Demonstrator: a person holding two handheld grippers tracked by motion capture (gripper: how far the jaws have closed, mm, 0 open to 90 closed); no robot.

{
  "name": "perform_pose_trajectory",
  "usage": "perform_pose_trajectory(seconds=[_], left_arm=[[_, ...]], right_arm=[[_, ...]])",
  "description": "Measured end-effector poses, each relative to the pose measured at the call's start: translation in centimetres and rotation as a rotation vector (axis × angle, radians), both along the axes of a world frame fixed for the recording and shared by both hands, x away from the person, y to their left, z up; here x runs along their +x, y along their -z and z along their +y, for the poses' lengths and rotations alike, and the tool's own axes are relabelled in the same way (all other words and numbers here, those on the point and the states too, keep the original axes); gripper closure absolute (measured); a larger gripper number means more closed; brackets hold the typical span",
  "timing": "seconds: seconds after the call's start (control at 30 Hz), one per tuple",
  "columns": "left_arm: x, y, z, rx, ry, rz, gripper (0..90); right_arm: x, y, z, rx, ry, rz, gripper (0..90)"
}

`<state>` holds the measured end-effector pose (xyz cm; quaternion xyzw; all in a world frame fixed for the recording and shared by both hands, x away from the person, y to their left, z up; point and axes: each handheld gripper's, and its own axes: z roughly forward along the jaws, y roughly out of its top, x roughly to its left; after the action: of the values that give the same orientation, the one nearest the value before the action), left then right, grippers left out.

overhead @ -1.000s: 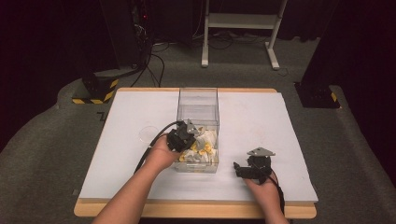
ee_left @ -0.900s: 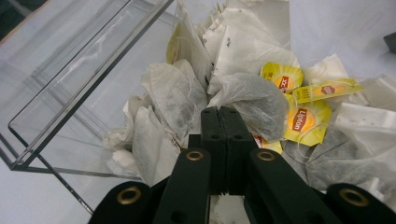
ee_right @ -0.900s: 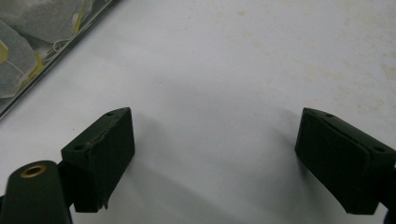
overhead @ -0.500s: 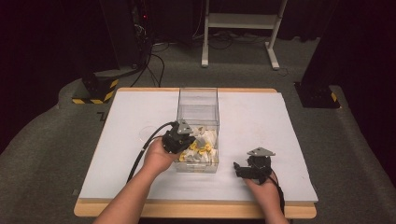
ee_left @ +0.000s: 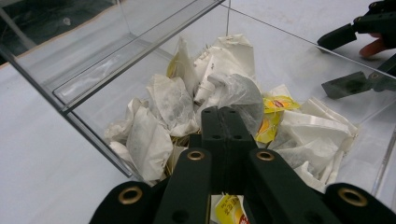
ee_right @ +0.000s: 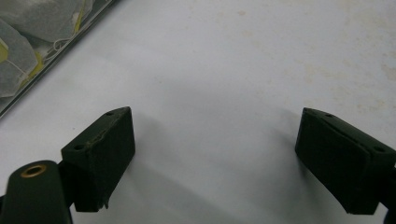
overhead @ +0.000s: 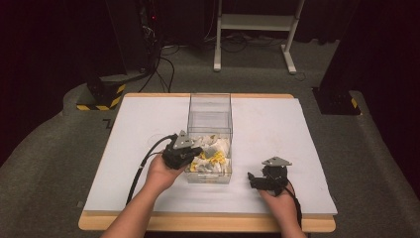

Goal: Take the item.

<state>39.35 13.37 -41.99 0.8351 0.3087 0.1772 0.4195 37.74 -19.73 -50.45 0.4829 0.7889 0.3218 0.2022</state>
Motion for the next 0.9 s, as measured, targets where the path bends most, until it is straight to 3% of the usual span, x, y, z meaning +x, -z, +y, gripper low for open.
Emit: perform_pose_trajectory(seconds=[0.17, 0.27, 0.43, 0.53, 0.9], left_arm=[[-0.3, 0.0, 0.8, -0.043, -0.013, -0.011, 90.0], [-0.7, 0.2, 1.5, -0.098, -0.025, -0.015, 90.0], [-1.0, 0.3, 2.0, -0.133, -0.031, -0.025, 90.0], [-1.2, 0.3, 2.4, -0.177, -0.028, -0.037, 90.0], [-1.7, -0.1, 2.9, -0.256, -0.046, -0.08, 90.0]], right_arm=[[0.0, 0.0, 0.0, -0.001, 0.0, 0.0, 11.9], [0.0, 0.0, 0.0, -0.001, 0.0, 0.0, 12.0], [0.0, 0.0, 0.0, -0.002, 0.0, -0.001, 11.9], [0.0, 0.0, 0.0, -0.002, 0.0, -0.001, 11.9], [0.0, 0.0, 0.0, -0.002, -0.001, 0.0, 12.0]])
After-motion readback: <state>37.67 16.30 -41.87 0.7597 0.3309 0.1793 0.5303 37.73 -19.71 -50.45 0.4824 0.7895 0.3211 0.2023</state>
